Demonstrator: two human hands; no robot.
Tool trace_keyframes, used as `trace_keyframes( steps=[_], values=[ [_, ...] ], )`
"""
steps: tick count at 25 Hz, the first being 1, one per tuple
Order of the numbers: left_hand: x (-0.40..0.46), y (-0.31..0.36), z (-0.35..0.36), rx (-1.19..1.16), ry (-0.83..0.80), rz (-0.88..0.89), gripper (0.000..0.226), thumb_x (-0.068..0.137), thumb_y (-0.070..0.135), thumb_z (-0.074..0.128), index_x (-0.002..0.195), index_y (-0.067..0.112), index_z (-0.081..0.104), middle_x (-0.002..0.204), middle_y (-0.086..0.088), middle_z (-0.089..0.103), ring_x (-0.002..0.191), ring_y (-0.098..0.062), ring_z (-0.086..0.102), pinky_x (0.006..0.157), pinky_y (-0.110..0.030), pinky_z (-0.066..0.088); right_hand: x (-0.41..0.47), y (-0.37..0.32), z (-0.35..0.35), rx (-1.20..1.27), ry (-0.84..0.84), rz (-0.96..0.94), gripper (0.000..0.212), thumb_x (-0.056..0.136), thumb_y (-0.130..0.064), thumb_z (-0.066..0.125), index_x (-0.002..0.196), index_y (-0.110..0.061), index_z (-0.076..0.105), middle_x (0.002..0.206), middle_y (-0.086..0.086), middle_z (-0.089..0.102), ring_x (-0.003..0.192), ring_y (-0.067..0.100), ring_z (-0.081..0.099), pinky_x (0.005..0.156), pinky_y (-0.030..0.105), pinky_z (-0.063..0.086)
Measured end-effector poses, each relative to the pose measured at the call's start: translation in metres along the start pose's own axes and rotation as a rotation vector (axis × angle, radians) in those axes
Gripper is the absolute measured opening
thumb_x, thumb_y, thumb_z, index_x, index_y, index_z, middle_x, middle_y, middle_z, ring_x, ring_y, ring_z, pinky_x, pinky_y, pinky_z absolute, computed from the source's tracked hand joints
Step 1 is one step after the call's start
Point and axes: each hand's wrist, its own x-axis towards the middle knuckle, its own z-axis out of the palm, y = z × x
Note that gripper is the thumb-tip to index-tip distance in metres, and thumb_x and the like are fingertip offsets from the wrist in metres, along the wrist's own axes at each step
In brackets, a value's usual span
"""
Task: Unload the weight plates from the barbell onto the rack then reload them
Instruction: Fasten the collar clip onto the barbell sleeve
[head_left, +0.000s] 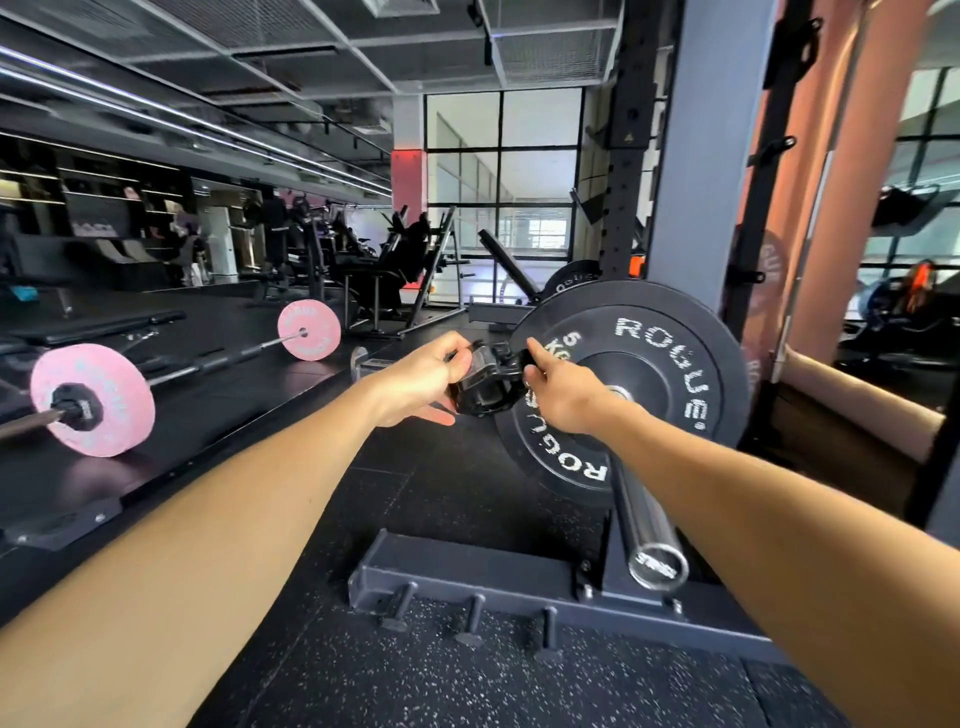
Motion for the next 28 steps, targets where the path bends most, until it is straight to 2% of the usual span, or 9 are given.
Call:
trace_keyframes(
  steps=[3, 5, 6, 8, 10, 14, 18, 23, 28],
  values=[
    [-0.029, 0.022, 0.028, -0.060, -0.096, -0.015, 0.024, 0.107, 0.040, 0.032, 0.118, 0.022, 0.043, 0.142, -0.016, 0.042, 0.085, -0.027, 0.062, 0.071, -0.034, 0.053, -0.048, 0.007, -0.030, 0.024, 0.083, 0.021, 0.049, 0.105, -0.028, 0.030, 0.153, -0.019, 0.026, 0.148, 0.012, 0.045, 0.133, 0.032, 0.044, 0.100, 0.029, 0.035],
    [-0.042, 0.033, 0.046, -0.092, -0.140, -0.018, 0.022, 0.107, 0.040, 0.030, 0.111, 0.023, 0.044, 0.122, -0.018, 0.051, 0.077, -0.023, 0.056, 0.066, -0.032, 0.049, -0.073, 0.011, -0.046, 0.021, 0.104, 0.038, 0.043, 0.105, -0.024, 0.032, 0.146, -0.012, 0.040, 0.135, 0.013, 0.056, 0.119, 0.032, 0.054, 0.091, 0.029, 0.039],
    [-0.046, 0.039, 0.056, -0.118, -0.155, -0.027, 0.024, 0.108, 0.039, 0.029, 0.110, 0.022, 0.045, 0.110, -0.017, 0.057, 0.074, -0.022, 0.054, 0.065, -0.032, 0.048, -0.085, 0.014, -0.054, 0.045, 0.114, 0.056, 0.041, 0.105, -0.024, 0.033, 0.141, -0.009, 0.046, 0.126, 0.013, 0.059, 0.112, 0.032, 0.057, 0.091, 0.030, 0.043],
    [-0.053, 0.048, 0.076, -0.187, -0.160, -0.058, 0.029, 0.108, 0.036, 0.027, 0.118, 0.014, 0.044, 0.088, -0.017, 0.063, 0.065, -0.021, 0.055, 0.061, -0.032, 0.050, -0.103, 0.022, -0.067, 0.135, 0.142, 0.119, 0.036, 0.103, -0.024, 0.038, 0.128, -0.003, 0.055, 0.116, 0.017, 0.064, 0.102, 0.033, 0.062, 0.096, 0.041, 0.049],
    [-0.059, 0.054, 0.097, -0.254, -0.166, -0.092, 0.035, 0.109, 0.035, 0.028, 0.123, 0.007, 0.044, 0.080, -0.019, 0.065, 0.058, -0.022, 0.060, 0.053, -0.031, 0.051, -0.119, 0.032, -0.078, 0.243, 0.156, 0.186, 0.033, 0.102, -0.022, 0.043, 0.117, 0.002, 0.061, 0.106, 0.023, 0.069, 0.090, 0.036, 0.069, 0.088, 0.045, 0.055],
    [-0.072, 0.053, 0.130, -0.250, -0.258, -0.163, 0.048, 0.108, 0.035, 0.025, 0.116, -0.002, 0.055, 0.085, -0.024, 0.064, 0.057, -0.023, 0.059, 0.051, -0.030, 0.051, -0.150, 0.053, -0.085, 0.357, 0.064, 0.267, 0.033, 0.101, -0.020, 0.049, 0.115, 0.009, 0.058, 0.081, 0.023, 0.068, 0.081, 0.037, 0.071, 0.082, 0.046, 0.059],
    [-0.080, 0.038, 0.146, -0.222, -0.319, -0.208, 0.042, 0.107, 0.030, 0.029, 0.117, 0.000, 0.056, 0.097, -0.026, 0.062, 0.060, -0.025, 0.059, 0.052, -0.030, 0.051, -0.167, 0.068, -0.070, 0.407, 0.007, 0.320, 0.035, 0.100, -0.019, 0.051, 0.117, 0.012, 0.054, 0.069, 0.017, 0.064, 0.064, 0.027, 0.068, 0.068, 0.037, 0.061],
    [-0.087, 0.015, 0.164, -0.245, -0.366, -0.238, 0.033, 0.105, 0.024, 0.036, 0.119, 0.002, 0.056, 0.092, -0.024, 0.064, 0.061, -0.027, 0.062, 0.059, -0.032, 0.056, -0.180, 0.083, -0.049, 0.401, -0.049, 0.369, 0.038, 0.101, -0.021, 0.050, 0.120, 0.012, 0.052, 0.080, 0.024, 0.066, 0.067, 0.028, 0.068, 0.077, 0.041, 0.060],
    [-0.084, 0.002, 0.181, -0.256, -0.329, -0.260, 0.030, 0.108, 0.026, 0.031, 0.114, 0.004, 0.051, 0.108, -0.024, 0.067, 0.084, -0.034, 0.068, 0.076, -0.043, 0.061, -0.185, 0.094, -0.036, 0.421, -0.053, 0.419, 0.034, 0.101, -0.019, 0.049, 0.125, 0.006, 0.052, 0.089, 0.023, 0.065, 0.071, 0.029, 0.069, 0.078, 0.041, 0.059]
  ],
)
